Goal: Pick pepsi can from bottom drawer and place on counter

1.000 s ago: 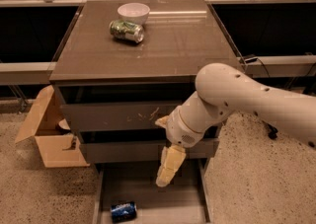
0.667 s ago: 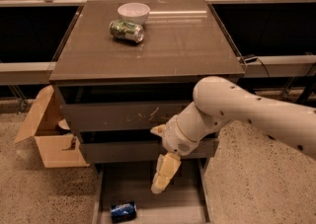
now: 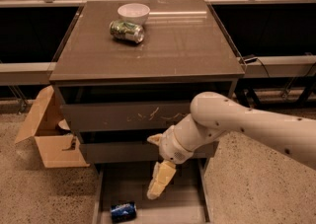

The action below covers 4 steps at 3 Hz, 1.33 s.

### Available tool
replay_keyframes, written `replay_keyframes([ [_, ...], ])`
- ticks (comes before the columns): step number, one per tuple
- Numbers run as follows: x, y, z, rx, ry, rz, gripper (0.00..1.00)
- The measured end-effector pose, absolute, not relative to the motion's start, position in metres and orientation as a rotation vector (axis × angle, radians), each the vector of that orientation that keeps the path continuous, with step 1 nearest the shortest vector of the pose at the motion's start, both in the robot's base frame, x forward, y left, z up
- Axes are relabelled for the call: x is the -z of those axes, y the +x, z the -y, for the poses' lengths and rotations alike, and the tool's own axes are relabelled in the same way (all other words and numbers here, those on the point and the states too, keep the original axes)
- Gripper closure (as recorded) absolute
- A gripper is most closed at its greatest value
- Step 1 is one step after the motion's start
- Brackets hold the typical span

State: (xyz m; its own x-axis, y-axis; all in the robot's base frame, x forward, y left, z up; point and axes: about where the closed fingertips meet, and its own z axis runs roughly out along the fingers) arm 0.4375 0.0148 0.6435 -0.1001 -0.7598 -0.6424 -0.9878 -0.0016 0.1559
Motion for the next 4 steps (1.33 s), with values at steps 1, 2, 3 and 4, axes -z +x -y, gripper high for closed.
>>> replay_keyframes([
  [1,-0.618,0.443,-0.027,-0.835,-1.859,-1.876,0.0],
  [2,-0.579,0.449,-0.045,-0.842,-1.932,-1.815,0.0],
  [3,-0.543,0.452,-0.063,-0.869,-1.974,-1.751,0.0],
  [4,-0.51,0.452,-0.077,-0.891,-1.98,-1.705,0.0],
])
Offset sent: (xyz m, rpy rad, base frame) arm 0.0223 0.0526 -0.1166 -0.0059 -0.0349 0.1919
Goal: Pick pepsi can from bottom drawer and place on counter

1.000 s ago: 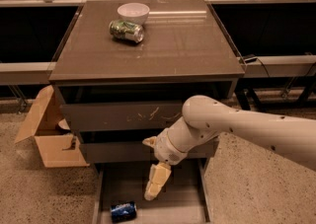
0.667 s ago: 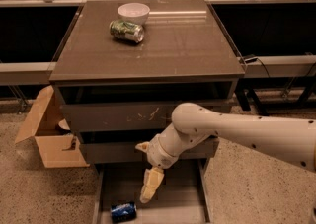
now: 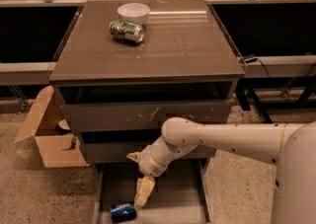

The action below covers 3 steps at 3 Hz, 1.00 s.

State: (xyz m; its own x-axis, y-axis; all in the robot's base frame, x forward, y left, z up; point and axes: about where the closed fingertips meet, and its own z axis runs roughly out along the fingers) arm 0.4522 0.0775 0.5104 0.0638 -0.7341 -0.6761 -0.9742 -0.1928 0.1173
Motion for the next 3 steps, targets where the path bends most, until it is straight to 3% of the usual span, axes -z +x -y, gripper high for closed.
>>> replay_keyframes([
  [1,-0.443,0.446,-0.097,-0.937,-1.929,-1.67,0.0],
  [3,-0.398,0.448,-0.112,-0.981,-1.912,-1.69,0.0],
])
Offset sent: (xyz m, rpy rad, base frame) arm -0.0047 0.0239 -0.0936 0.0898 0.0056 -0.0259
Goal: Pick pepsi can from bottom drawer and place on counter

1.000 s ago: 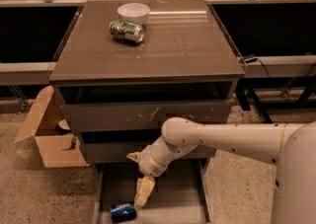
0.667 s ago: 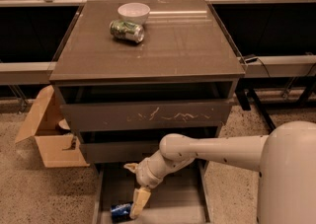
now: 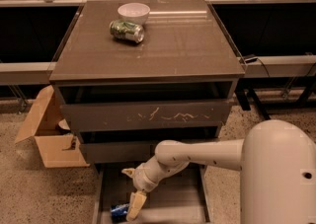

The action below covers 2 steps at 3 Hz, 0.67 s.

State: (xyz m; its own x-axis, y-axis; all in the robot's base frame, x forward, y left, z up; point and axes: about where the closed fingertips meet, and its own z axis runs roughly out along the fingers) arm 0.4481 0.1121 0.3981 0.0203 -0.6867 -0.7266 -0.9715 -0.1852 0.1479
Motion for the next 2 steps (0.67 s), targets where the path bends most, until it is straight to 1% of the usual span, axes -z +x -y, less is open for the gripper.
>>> replay_keyframes([
  [1,-0.363,0.444,-0.134,-0.959,-1.921,-1.694,0.0],
  [2,-0.331,0.441,-0.148,-0.894,-1.914,-1.683,0.0],
])
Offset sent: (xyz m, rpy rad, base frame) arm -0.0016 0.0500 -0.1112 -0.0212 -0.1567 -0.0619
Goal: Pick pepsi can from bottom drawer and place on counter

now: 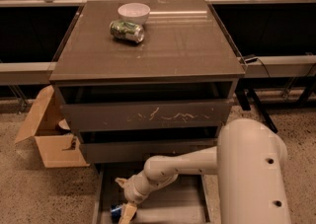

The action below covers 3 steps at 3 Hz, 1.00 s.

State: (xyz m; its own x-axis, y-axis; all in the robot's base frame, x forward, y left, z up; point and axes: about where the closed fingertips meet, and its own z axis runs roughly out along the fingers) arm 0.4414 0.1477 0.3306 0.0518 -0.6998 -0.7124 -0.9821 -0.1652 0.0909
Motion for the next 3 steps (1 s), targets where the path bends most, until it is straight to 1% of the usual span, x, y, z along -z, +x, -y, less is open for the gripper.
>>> replay_keyframes([
  [2,-0.269,0.446,-0.151,-0.85,-1.873,-1.656,0.0],
  [3,-0.213,0.465,-0.136,-0.891,-1.734,-1.653,0.0],
])
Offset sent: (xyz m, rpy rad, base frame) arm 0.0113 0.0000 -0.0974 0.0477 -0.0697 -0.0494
